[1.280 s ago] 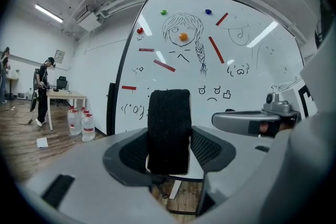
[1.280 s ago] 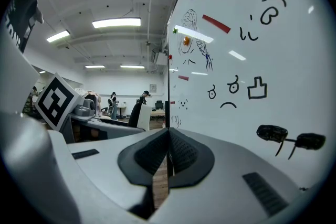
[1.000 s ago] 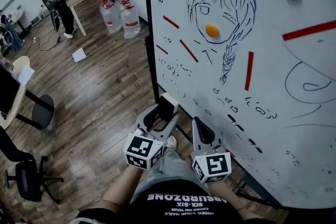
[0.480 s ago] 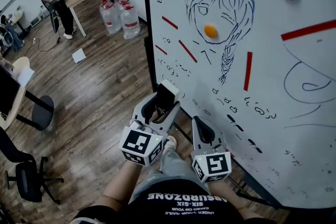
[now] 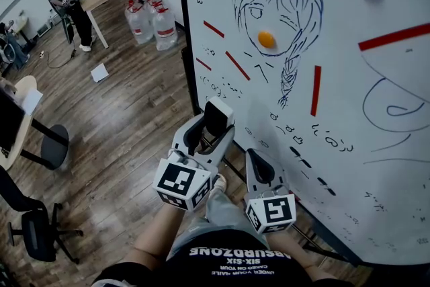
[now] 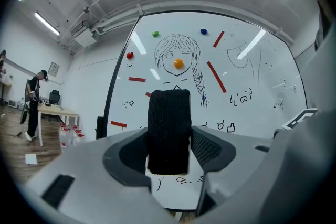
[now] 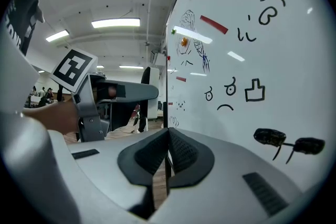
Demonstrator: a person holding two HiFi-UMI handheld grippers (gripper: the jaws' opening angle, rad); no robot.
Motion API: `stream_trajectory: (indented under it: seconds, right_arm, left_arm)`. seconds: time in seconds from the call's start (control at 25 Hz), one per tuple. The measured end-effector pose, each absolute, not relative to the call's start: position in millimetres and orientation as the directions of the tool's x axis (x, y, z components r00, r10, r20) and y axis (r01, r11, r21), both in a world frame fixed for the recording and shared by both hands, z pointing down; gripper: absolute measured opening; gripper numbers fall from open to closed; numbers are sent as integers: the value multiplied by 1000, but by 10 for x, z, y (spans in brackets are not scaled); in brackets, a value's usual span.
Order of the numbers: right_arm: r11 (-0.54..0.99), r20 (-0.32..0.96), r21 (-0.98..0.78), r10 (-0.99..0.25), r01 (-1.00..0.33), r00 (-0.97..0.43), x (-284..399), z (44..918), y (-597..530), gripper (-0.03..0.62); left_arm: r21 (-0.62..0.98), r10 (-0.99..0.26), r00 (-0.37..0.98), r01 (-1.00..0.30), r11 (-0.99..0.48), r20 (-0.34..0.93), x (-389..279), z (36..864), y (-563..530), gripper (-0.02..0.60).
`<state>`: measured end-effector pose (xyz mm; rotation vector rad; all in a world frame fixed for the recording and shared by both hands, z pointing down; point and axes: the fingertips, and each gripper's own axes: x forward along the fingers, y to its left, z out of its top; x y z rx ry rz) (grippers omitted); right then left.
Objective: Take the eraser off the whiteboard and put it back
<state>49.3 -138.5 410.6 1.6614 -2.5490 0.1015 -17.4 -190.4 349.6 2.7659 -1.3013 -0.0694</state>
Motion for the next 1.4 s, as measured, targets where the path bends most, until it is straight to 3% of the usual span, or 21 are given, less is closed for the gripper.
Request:
stream_trajectory:
  seconds: [1.4]
  right_arm:
    - [356,117,16,-929,-934,-352,629,4051,-1572,-2]
  left_arm:
    - [106,-704,710,-699,-707,-8,440,3493,-2302,245]
